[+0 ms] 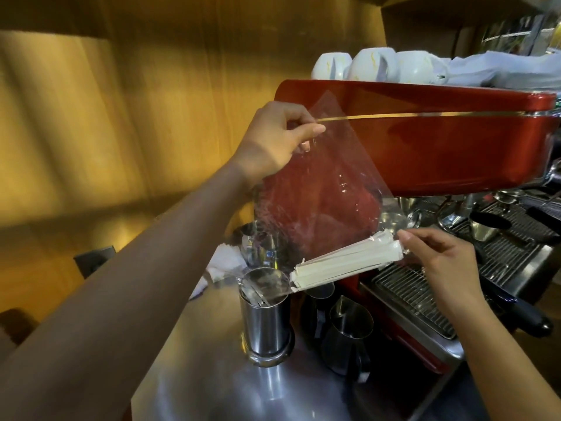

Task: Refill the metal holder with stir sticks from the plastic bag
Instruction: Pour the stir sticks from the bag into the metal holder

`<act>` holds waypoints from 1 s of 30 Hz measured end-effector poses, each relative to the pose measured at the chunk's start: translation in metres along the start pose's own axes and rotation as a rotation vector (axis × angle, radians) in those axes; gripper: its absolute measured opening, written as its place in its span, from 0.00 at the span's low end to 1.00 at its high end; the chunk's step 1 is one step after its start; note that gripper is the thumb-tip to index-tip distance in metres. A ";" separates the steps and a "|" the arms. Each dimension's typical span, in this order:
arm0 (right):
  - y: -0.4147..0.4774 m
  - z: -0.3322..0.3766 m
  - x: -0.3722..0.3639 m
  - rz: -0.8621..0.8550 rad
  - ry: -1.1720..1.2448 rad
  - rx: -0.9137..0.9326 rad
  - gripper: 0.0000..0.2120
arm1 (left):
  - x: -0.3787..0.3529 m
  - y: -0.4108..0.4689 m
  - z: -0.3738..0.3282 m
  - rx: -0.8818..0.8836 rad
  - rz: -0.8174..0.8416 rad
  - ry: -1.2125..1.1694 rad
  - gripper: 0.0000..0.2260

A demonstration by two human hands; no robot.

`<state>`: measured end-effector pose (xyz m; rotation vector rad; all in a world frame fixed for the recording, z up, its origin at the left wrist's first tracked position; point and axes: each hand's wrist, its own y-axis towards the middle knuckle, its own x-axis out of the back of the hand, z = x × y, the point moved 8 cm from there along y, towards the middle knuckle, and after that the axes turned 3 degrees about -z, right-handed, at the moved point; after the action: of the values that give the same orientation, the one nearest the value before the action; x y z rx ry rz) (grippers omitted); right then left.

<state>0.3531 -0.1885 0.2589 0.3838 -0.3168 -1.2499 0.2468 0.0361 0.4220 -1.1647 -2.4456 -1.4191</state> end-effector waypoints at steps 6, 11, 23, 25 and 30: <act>0.009 0.023 -0.022 0.050 0.004 0.051 0.07 | 0.034 -0.003 0.021 0.019 -0.056 -0.031 0.05; 0.022 0.038 -0.045 0.068 0.005 0.119 0.08 | 0.059 -0.008 0.039 0.016 -0.104 -0.026 0.05; 0.030 0.027 -0.090 0.104 0.125 0.068 0.06 | 0.095 -0.039 0.105 0.201 -0.215 -0.098 0.08; 0.021 0.008 -0.101 0.158 0.107 -0.018 0.08 | 0.101 -0.048 0.121 0.253 -0.253 -0.133 0.07; 0.008 -0.023 -0.122 0.251 0.044 -0.108 0.05 | 0.113 -0.066 0.146 0.329 -0.301 -0.212 0.06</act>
<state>0.3348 -0.0666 0.2392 0.2691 -0.2505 -1.0062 0.1660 0.1949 0.3393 -0.9475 -2.9593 -0.9283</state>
